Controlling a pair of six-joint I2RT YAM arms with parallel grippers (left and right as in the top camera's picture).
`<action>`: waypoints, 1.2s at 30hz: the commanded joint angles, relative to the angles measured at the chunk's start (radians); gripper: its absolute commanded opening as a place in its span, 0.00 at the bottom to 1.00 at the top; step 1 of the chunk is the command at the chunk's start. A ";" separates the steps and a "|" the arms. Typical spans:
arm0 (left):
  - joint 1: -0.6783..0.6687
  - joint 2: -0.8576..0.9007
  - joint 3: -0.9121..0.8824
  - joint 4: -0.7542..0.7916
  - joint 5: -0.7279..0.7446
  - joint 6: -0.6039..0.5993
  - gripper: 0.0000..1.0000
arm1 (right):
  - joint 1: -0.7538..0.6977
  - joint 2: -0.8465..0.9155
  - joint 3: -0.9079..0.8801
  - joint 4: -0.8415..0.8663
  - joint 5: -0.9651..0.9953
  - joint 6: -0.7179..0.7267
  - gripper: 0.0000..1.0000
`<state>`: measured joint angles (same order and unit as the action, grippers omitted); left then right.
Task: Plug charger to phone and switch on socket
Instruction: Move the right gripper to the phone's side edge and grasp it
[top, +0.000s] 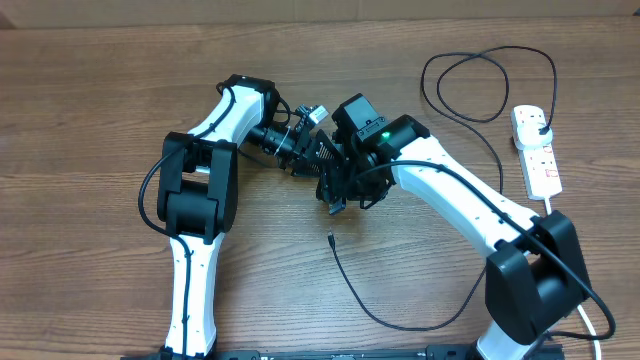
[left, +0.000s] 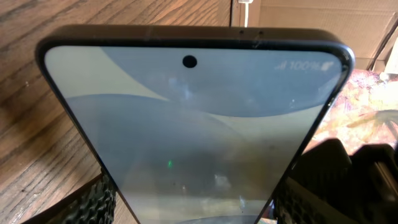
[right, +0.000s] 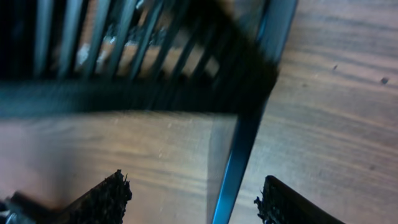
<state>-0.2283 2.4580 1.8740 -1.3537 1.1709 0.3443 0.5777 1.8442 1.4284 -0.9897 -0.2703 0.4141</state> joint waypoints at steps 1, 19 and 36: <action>0.005 0.008 0.002 0.000 0.048 0.027 0.65 | 0.002 -0.001 -0.002 0.020 0.073 0.007 0.65; -0.001 0.008 0.003 -0.007 0.053 0.026 0.67 | 0.040 0.002 -0.016 0.062 0.166 0.093 0.51; -0.001 0.008 0.003 -0.034 0.061 0.027 0.70 | 0.040 0.004 -0.016 0.069 0.188 0.114 0.42</action>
<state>-0.2283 2.4580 1.8740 -1.3815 1.1751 0.3443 0.6159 1.8473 1.4193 -0.9272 -0.0963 0.5209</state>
